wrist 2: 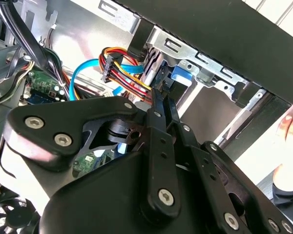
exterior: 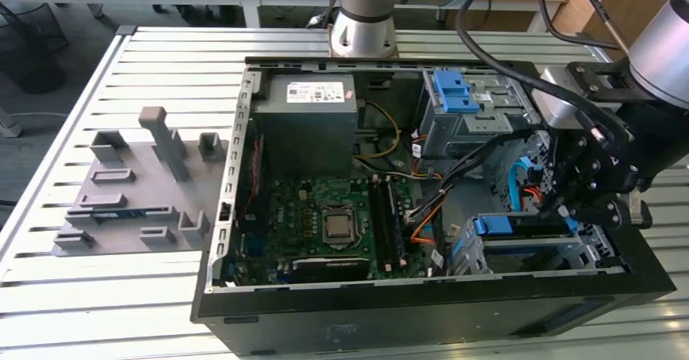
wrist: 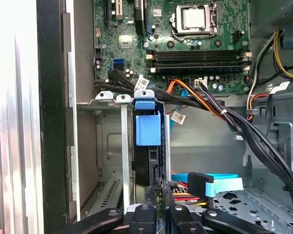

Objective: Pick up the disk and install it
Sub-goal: 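Insert the first disk wire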

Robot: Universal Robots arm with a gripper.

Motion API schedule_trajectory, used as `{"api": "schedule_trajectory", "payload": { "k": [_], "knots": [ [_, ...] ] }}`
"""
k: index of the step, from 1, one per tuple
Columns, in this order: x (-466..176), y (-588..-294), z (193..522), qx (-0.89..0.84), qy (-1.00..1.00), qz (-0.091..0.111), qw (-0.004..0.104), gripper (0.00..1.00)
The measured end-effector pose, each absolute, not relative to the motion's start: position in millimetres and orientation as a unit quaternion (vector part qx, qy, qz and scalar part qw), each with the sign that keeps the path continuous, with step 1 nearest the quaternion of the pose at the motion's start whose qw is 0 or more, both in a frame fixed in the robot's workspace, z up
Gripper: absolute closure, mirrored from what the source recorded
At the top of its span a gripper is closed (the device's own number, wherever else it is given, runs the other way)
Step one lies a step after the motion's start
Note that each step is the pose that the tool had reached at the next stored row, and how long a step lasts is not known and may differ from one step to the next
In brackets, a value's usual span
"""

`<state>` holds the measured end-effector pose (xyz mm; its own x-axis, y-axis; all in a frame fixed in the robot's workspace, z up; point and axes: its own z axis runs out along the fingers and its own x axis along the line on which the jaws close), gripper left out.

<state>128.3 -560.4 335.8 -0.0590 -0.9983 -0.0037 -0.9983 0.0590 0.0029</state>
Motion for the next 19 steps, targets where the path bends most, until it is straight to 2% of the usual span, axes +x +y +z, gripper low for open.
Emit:
{"api": "schedule_trajectory", "payload": {
  "k": [19],
  "knots": [
    [128.5, -560.4, 329.1, -0.686, 0.728, 0.004, 0.0, 0.83]
  ]
}}
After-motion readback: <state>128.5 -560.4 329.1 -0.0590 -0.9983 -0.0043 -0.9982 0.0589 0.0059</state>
